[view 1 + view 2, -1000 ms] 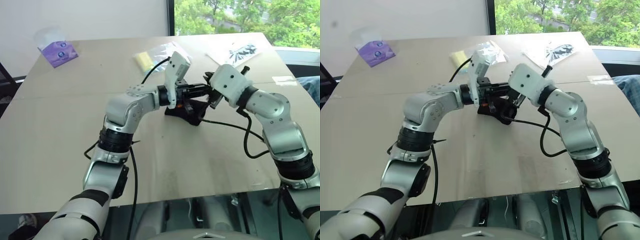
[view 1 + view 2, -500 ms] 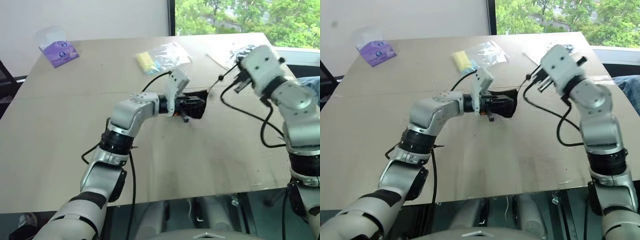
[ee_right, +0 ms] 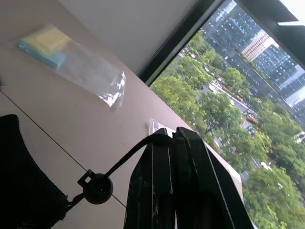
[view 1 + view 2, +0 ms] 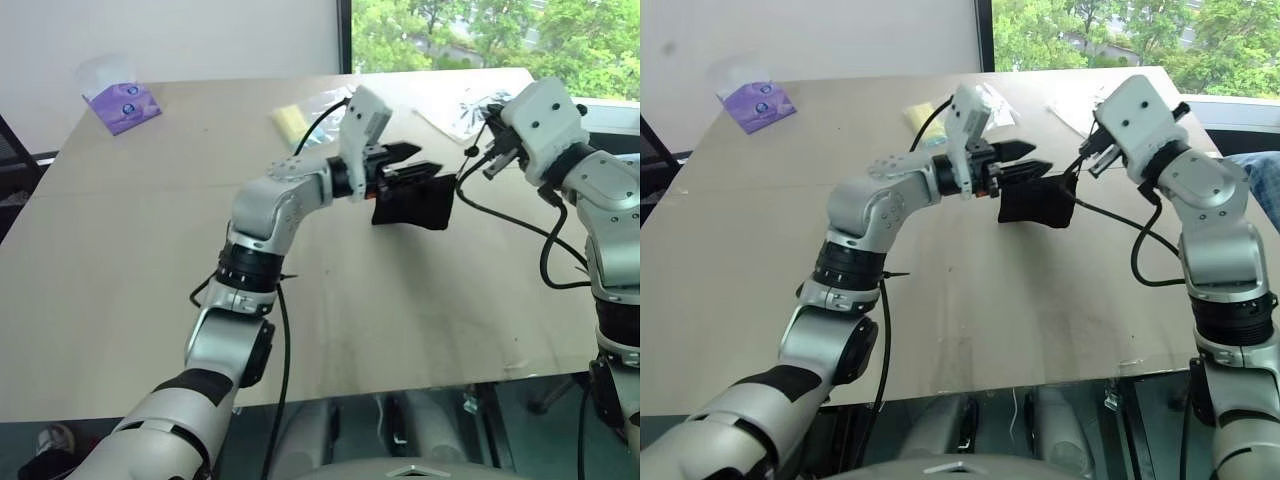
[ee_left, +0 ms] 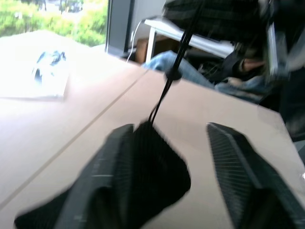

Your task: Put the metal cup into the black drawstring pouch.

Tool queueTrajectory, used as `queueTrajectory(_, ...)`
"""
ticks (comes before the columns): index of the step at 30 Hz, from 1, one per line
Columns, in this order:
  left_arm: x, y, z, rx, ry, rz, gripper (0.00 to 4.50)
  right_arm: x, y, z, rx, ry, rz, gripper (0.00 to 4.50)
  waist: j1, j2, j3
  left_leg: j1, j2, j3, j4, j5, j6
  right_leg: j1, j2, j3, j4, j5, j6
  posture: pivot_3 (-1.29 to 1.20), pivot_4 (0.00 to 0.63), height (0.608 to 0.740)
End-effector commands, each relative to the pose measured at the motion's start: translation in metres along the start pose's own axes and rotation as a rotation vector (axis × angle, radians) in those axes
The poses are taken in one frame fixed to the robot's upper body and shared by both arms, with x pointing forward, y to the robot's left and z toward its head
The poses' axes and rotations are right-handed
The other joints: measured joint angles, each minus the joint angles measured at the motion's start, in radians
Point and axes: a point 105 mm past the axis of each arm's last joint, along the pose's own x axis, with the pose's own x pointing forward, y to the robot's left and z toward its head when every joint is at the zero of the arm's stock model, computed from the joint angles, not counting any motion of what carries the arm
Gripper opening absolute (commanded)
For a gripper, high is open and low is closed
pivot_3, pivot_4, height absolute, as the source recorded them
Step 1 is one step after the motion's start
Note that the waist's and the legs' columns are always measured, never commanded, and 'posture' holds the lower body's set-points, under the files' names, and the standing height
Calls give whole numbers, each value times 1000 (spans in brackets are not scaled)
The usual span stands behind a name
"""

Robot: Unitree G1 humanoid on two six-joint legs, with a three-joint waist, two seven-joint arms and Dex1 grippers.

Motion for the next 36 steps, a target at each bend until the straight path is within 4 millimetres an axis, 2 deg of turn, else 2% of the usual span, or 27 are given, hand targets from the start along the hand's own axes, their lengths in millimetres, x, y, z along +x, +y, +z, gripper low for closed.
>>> queueTrajectory(1,16,-6,7,21,-22,-23,2643,-6,4,28,-40,-89,25,0,1,0,0,0,0,0,0,0,0,0,0,0,1,0,0,0,150,740)
queueTrajectory(5,38,-8,5,31,-12,-20,2643,-6,13,38,-35,-118,58,0,0,0,0,0,0,0,1,0,0,0,0,0,2,0,0,0,150,740)
queueTrajectory(10,51,-12,8,34,-35,-41,2643,-7,16,44,-33,-129,72,0,-1,0,0,0,0,0,1,0,0,0,0,0,2,0,0,0,150,740)
queueTrajectory(11,52,-14,7,30,-31,-57,2111,-8,17,45,-34,-129,73,0,-1,0,0,0,0,0,1,0,0,0,0,0,2,0,0,0,150,740)
queueTrajectory(12,53,-16,5,34,-22,-72,1830,-8,16,45,-34,-130,71,0,-1,0,0,0,0,0,1,0,0,0,0,0,2,0,0,0,150,740)
queueTrajectory(15,53,-16,-5,26,9,-80,322,-9,13,46,-33,-126,55,0,-1,0,0,0,0,0,1,0,0,0,0,0,2,0,0,0,150,740)
queueTrajectory(16,52,-15,-11,25,29,-76,188,-9,10,46,-33,-124,45,0,-1,0,0,0,0,0,1,0,0,0,0,0,2,0,0,0,150,740)
queueTrajectory(19,48,-10,-28,15,80,-60,201,-10,-5,43,-10,-113,-21,0,-1,0,0,1,0,0,1,0,0,0,0,0,2,0,0,0,150,740)
queueTrajectory(21,41,-4,-45,13,136,-32,201,-14,-38,28,34,-63,-158,0,0,0,0,1,0,0,1,0,0,0,0,1,2,0,0,0,150,740)
queueTrajectory(23,30,1,-62,-1,191,-6,201,-25,-78,-1,89,22,-332,0,1,0,0,1,0,0,1,0,0,0,0,1,2,0,0,0,150,740)
queueTrajectory(24,26,3,-68,-15,210,0,201,-31,-92,-14,99,59,-391,0,3,0,0,1,0,0,1,0,0,0,0,1,2,0,0,0,150,740)
queueTrajectory(25,20,4,-74,-26,229,5,201,-36,-103,-26,113,90,-441,0,11,0,0,1,0,1,1,0,0,0,0,1,2,0,0,0,150,740)
queueTrajectory(26,12,7,-83,-29,263,22,201,-43,-112,-47,100,160,-470,0,12,0,0,1,0,1,1,0,0,0,0,2,2,0,0,0,150,740)
queueTrajectory(27,4,11,-91,-31,291,41,201,-48,-115,-63,98,208,-484,0,13,0,0,1,0,1,1,0,0,0,0,1,2,0,0,0,150,740)
queueTrajectory(29,-7,16,-101,-33,330,74,201,-54,-116,-85,106,267,-496,0,16,0,0,1,0,2,0,0,0,0,0,2,2,0,0,0,150,740)
queueTrajectory(32,-26,26,-116,-16,389,133,201,-56,-97,-112,144,326,-458,0,12,1,0,2,0,3,0,0,0,-1,0,4,3,0,0,0,150,740)
queueTrajectory(34,-32,27,-119,-11,393,145,201,-54,-81,-122,149,348,-406,0,6,1,0,3,1,6,-1,0,0,0,1,6,3,0,0,0,150,740)
queueTrajectory(36,-34,22,-113,-8,354,137,201,-46,-53,-119,209,316,-300,0,4,1,0,3,1,6,0,0,0,0,1,6,4,0,0,0,150,740)
